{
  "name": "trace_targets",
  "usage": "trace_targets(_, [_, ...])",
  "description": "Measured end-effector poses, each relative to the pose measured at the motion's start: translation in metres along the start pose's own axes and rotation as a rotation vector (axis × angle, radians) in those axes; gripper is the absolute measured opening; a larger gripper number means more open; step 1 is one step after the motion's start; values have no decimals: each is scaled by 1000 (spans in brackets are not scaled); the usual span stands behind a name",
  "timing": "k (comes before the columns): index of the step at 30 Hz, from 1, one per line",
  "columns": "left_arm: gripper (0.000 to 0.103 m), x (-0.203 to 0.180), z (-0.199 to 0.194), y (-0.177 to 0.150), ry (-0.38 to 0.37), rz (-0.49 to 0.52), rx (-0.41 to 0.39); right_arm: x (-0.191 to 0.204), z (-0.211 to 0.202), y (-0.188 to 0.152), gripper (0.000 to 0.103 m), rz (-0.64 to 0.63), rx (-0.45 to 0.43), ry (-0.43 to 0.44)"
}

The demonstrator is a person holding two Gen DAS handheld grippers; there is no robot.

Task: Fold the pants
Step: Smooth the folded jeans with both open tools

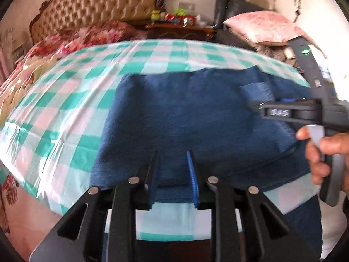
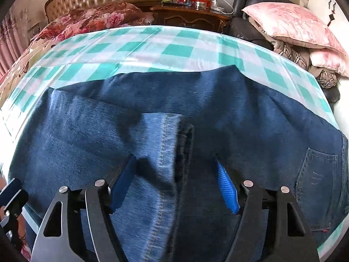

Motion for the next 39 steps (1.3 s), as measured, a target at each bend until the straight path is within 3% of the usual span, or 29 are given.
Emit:
trace_targets(7, [25, -56, 14, -1, -121, 47, 15, -9, -45, -3, 69, 58, -63, 9])
trace_targets(8, [25, -59, 21, -10, -116, 53, 54, -8, -51, -5, 69, 58, -67, 19])
trace_targets(12, [25, -62, 21, -12, -104, 79, 46, 7, -59, -20, 69, 14, -58, 44])
trace_targets(14, [25, -57, 19, -7, -130, 23, 47, 10, -51, -33, 60, -17, -20, 25])
trace_targets(16, [25, -49, 18, 2, -112, 23, 30, 10, -43, -47, 59, 1, 20, 39])
trace_targets(21, [25, -14, 32, 55, -27, 61, -27, 9, -44, -50, 59, -7, 13, 38])
trace_targets(25, [25, 14, 76, 78, 10, 51, 52, 7, -44, -51, 59, 3, 14, 41])
trace_targets(26, [25, 18, 92, 78, -7, 34, 86, 7, -44, -51, 59, 4, 15, 41])
trace_targets(29, [25, 38, 122, 69, 35, -1, 172, 7, -43, -51, 59, 7, 18, 46])
trace_targets(33, [26, 41, 116, 74, 21, -26, 144, 6, -43, -52, 59, 9, 20, 47])
trace_targets(39, [26, 75, 74, 70, 132, -79, 61, 6, -43, -52, 60, 7, 19, 44])
Point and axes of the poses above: each gripper's, at about its wrist camera, not at the fingertips, and z roughly the way its jaws point, x to its left, y to its top, the point moved 10 cm from there along z, roughly the way its jaws point, and after that the axes turned 9 degrees about -x, right-handed, at the moved point
